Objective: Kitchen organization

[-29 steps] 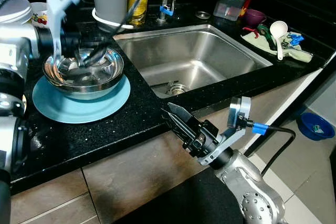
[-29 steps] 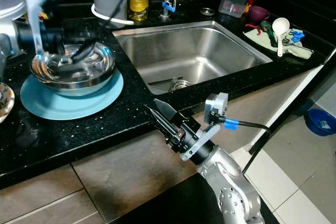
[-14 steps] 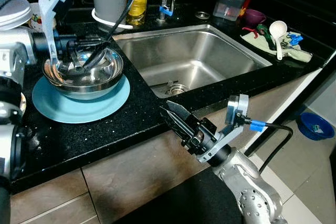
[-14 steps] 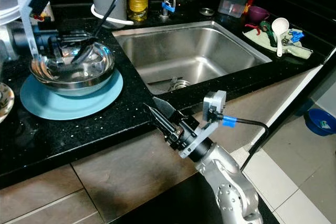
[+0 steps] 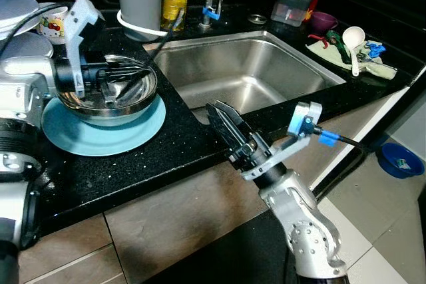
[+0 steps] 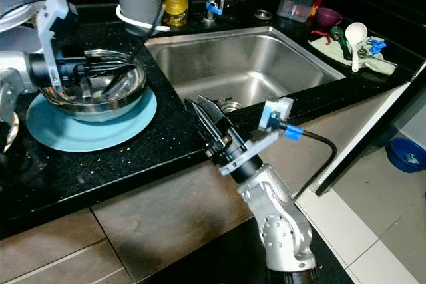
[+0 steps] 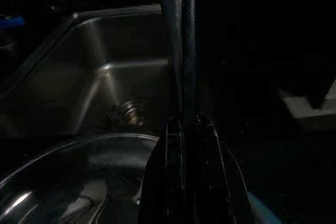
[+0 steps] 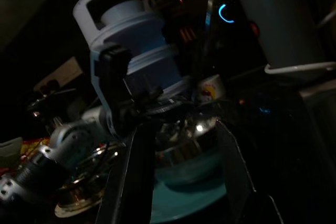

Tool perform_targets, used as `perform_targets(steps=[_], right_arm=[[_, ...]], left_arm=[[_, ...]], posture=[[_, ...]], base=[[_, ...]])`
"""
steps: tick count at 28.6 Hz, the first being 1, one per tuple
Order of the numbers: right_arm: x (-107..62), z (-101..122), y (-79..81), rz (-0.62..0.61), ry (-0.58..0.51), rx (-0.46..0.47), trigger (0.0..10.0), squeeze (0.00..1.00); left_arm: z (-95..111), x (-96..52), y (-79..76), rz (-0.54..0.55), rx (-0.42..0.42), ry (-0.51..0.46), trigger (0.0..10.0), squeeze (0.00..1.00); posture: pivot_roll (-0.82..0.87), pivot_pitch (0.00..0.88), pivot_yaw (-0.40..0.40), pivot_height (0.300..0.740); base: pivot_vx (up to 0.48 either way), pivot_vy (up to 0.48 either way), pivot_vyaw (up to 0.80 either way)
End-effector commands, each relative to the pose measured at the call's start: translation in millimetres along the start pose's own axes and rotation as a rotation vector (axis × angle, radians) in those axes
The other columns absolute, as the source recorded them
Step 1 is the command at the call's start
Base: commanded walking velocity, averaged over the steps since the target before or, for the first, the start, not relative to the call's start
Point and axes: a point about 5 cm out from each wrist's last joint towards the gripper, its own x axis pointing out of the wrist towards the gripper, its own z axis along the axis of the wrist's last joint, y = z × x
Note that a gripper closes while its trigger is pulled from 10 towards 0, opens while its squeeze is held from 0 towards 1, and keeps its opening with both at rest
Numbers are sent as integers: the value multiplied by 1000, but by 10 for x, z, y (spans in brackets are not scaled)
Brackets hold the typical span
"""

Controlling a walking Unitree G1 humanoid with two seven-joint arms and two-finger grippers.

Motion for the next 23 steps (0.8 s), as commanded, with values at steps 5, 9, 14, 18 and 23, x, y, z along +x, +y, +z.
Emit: perform_targets(steps=[5,9,14,18,23], right_arm=[[-22,24,-95,-53,9,-35,10000,0],[-39,27,-101,-61,11,-39,10000,0],[-49,29,-104,-65,11,-41,10000,0],[-55,39,-111,-68,11,-48,10000,0],[-57,48,-120,-71,14,-54,10000,0]], left_arm=[[-319,51,-39,78,90,223,0,0],[-429,0,22,163,104,307,1843,0],[-469,-22,47,203,112,330,6275,0],[-410,1,70,241,106,279,10000,996],[-323,21,73,243,114,238,10000,1000]], posture=[[139,15,-111,740],[133,17,-107,740],[132,17,-106,740],[131,20,-106,740],[132,25,-106,740]], base=[[0,0,0],[0,0,0],[0,0,0],[0,0,0],[0,0,0]])
